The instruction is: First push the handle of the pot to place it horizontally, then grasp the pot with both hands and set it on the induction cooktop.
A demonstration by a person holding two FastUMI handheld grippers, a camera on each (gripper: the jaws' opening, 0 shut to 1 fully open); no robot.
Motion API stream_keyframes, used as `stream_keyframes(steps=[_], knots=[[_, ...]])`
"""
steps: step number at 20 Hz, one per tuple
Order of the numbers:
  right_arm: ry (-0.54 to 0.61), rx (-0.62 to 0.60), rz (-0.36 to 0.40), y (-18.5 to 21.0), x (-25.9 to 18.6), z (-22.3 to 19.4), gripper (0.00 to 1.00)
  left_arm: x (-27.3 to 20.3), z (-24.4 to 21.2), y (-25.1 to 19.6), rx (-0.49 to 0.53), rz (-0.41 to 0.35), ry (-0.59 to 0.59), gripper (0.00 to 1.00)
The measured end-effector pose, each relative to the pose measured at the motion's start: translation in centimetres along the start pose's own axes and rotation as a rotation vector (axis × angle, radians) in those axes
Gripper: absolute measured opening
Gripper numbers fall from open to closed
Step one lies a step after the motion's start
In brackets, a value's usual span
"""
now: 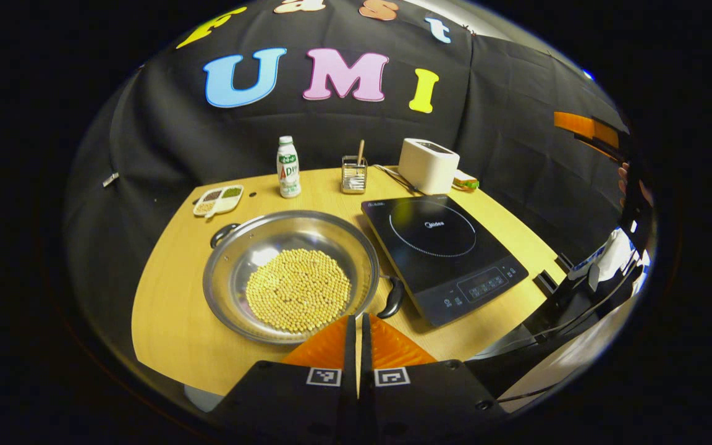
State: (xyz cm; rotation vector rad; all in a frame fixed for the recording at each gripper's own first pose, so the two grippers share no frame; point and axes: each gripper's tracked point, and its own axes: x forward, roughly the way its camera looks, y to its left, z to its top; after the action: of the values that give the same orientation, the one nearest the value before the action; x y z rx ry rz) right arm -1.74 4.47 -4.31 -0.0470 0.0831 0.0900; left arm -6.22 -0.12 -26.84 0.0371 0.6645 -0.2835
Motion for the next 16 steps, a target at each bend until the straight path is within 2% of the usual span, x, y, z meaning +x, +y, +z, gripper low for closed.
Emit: stream_keyframes(steps=[8,13,16], knots=[[0.045,0.009,0.012,-0.6,2.0,-1.3,0.98,3.8,-4.0,-2.1,0.127,-0.074,0.170,0.05],[0.067,0.008,0.046,-0.7,3.0,-2.4,0.98,6.4,-4.8,-1.9,0.198,-0.062,0.254,0.05],[0.065,0.011,0.056,-1.0,3.8,-2.3,0.98,7.6,-4.7,-2.4,0.205,-0.064,0.278,0.05]])
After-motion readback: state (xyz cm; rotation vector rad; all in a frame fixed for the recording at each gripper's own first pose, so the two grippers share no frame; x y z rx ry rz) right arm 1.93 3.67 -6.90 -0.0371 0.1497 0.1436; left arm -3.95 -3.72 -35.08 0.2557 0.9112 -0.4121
